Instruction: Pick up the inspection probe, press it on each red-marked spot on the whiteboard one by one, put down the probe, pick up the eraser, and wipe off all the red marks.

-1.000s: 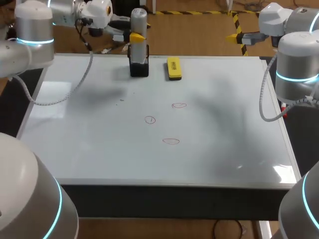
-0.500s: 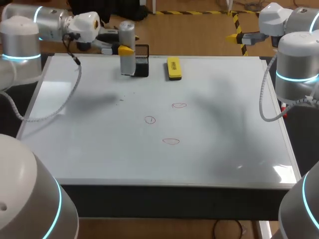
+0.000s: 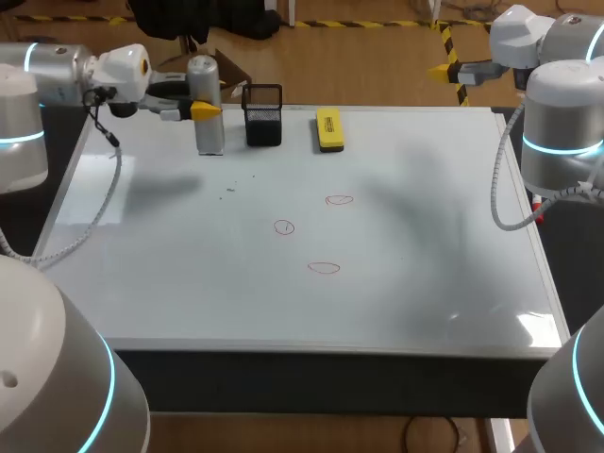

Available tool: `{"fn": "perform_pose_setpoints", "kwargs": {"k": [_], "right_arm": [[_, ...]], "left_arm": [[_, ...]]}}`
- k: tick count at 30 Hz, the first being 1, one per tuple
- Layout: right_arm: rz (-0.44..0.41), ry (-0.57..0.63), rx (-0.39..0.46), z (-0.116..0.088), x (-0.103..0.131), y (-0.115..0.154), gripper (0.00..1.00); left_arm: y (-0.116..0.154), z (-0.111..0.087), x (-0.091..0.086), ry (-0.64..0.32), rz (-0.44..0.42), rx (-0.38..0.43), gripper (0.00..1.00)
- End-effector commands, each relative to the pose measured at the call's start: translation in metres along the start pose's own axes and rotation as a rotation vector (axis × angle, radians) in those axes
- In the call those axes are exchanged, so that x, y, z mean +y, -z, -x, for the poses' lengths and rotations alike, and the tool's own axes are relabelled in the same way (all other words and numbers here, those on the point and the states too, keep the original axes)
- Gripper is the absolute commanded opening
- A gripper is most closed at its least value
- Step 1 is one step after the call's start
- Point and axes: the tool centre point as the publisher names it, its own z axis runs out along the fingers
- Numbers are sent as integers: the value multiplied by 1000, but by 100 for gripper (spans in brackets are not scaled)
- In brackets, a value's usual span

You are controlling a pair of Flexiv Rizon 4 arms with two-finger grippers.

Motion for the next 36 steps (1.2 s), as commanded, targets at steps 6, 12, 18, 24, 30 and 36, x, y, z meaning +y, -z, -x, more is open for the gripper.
{"fn": "perform_pose_setpoints", "kwargs": {"k": [6,12,18,24,30,36], "right_arm": [[0,0,1,0,0,0,100],[0,0,1,0,0,0,100],[0,0,1,0,0,0,100],[0,0,1,0,0,0,100],[0,0,1,0,0,0,100],[0,0,1,0,0,0,100]], "left_arm": [[24,3,15,26,13,-53,0],[30,6,18,40,1,-66,0],[31,6,17,42,-1,-69,0],[31,6,17,42,-1,-69,0],[31,6,17,42,-1,-69,0],[31,6,17,42,-1,-69,0]]}}
